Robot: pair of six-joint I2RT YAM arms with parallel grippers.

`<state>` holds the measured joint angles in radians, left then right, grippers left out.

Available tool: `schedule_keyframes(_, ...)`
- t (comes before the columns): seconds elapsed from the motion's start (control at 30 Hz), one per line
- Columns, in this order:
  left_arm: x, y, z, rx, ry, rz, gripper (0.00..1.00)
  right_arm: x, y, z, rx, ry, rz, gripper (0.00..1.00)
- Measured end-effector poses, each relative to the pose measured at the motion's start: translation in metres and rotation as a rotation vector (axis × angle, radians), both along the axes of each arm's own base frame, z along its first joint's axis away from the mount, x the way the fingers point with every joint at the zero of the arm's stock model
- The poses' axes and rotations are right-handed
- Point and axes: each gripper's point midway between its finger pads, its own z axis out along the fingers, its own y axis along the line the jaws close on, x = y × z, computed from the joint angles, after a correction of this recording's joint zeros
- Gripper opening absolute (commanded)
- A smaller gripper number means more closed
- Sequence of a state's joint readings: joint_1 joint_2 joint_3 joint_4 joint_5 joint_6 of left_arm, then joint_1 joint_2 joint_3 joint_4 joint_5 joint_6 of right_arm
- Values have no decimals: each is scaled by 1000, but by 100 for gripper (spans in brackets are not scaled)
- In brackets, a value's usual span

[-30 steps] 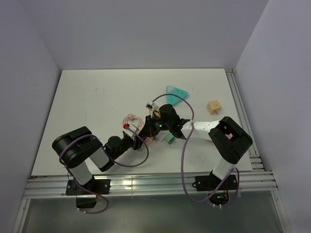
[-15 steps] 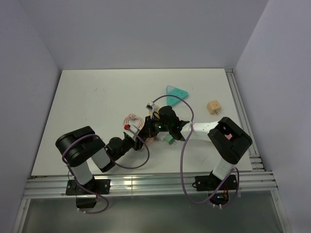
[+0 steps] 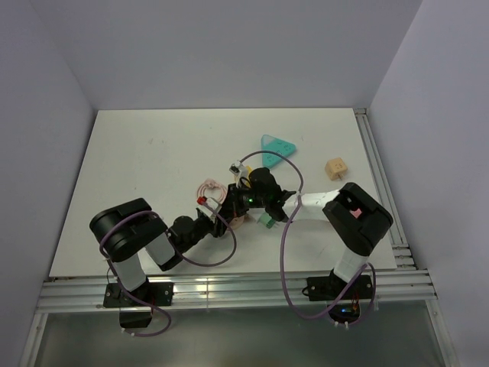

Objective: Insert the plug
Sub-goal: Insert the plug into the socket.

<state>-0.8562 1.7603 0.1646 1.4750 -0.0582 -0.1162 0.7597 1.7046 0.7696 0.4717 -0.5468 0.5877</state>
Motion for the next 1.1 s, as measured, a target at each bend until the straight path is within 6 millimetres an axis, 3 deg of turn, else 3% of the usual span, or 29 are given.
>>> schedule_keyframes(0.37,-2,-8,0,14,11,-18,0,-5,-12,9,-10,74,46,0)
schedule_keyframes(0.63,-2,-8,1,13,11,-18,0,-2,-13,43,-2,17,53,0)
schedule_keyframes(0.77,-2,-8,1,14,11,-17,0,0,-15,30,-21,33,48,0)
schedule_keyframes(0.87,-2,-8,-1,19,12,-19,0,-4,-22,1,-38,99,34,0)
schedule_keyframes(1.1,-2,-8,-2,27,16,-19,0,5,-20,2,22,127,30,0)
